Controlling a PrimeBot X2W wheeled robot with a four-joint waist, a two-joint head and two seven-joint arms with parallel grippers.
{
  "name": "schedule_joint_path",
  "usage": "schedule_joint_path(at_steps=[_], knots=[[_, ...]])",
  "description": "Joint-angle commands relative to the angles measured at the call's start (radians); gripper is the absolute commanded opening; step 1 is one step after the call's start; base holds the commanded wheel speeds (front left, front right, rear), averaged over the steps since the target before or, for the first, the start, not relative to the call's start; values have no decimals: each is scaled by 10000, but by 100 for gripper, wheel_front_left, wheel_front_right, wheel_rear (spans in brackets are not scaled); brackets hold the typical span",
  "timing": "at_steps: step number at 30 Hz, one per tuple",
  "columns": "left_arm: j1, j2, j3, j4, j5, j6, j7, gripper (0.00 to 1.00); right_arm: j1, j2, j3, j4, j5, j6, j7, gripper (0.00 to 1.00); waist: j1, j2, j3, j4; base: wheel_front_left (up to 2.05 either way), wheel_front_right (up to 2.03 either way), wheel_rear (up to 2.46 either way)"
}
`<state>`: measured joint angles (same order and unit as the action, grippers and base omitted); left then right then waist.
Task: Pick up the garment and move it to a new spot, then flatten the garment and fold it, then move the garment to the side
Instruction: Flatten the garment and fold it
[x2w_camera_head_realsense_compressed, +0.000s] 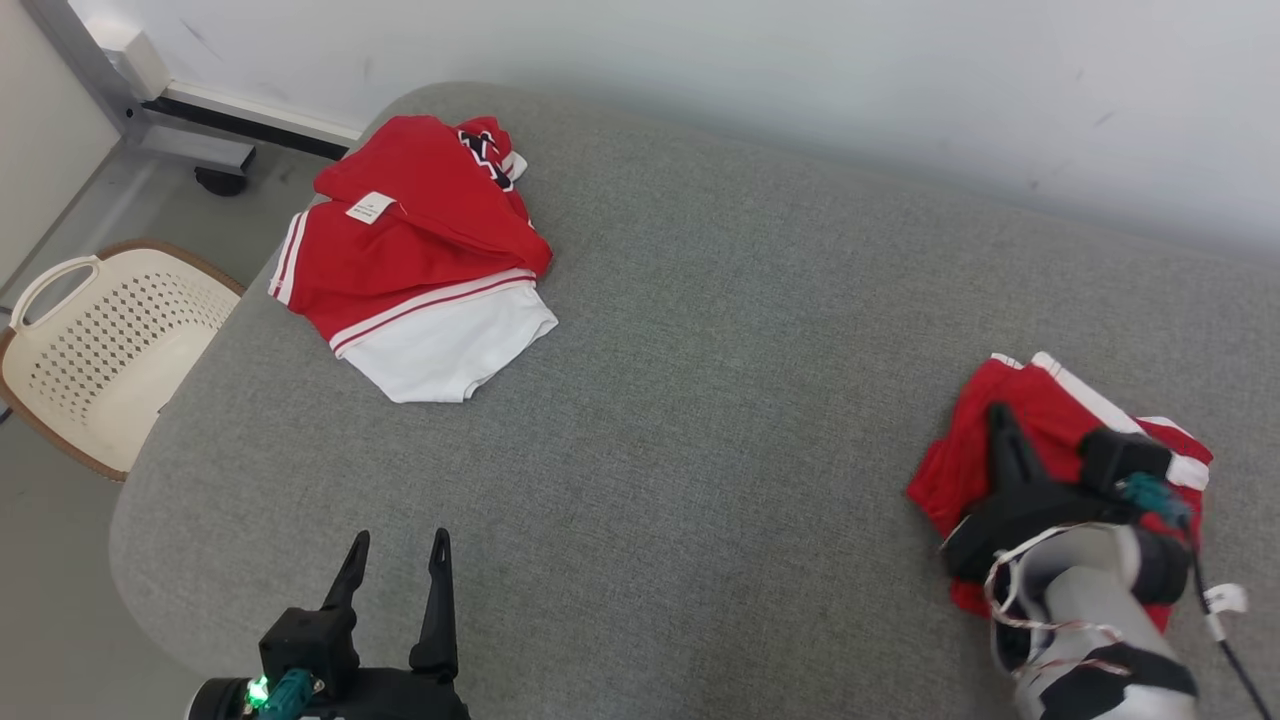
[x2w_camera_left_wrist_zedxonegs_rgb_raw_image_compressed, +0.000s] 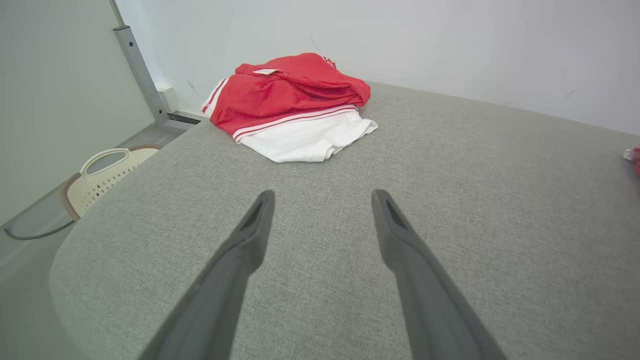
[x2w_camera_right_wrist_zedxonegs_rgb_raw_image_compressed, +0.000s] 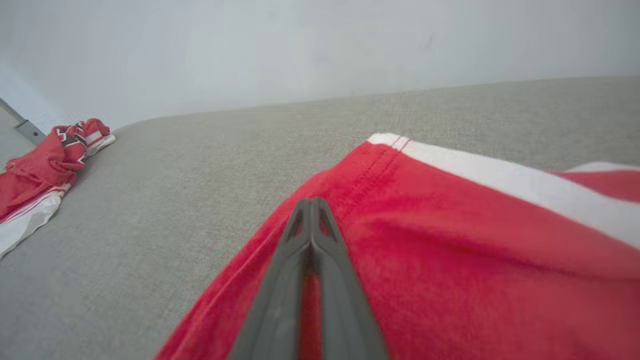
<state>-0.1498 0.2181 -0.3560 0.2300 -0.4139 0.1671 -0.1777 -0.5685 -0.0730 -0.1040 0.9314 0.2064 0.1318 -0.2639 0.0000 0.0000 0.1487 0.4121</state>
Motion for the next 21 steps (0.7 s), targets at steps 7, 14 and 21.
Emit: schedule_joint_path(at_steps=[7, 14, 21], knots=[[-188, -23, -60, 43, -53, 32, -70, 100, 572, 226, 1482, -136, 824, -17, -5, 0, 0, 0, -78, -87, 0, 0, 0], [45, 150, 45, 79, -101, 131, -94, 100, 598, 216, 2422, -817, 1770, -17, -6, 0, 0, 0, -372, -433, 0, 0, 0], [481, 453, 308, -73, -178, 347, -195, 100, 1059, -295, 2202, -2093, 1596, -17, -4, 100, 0, 0, -881, -1276, 0, 0, 0]])
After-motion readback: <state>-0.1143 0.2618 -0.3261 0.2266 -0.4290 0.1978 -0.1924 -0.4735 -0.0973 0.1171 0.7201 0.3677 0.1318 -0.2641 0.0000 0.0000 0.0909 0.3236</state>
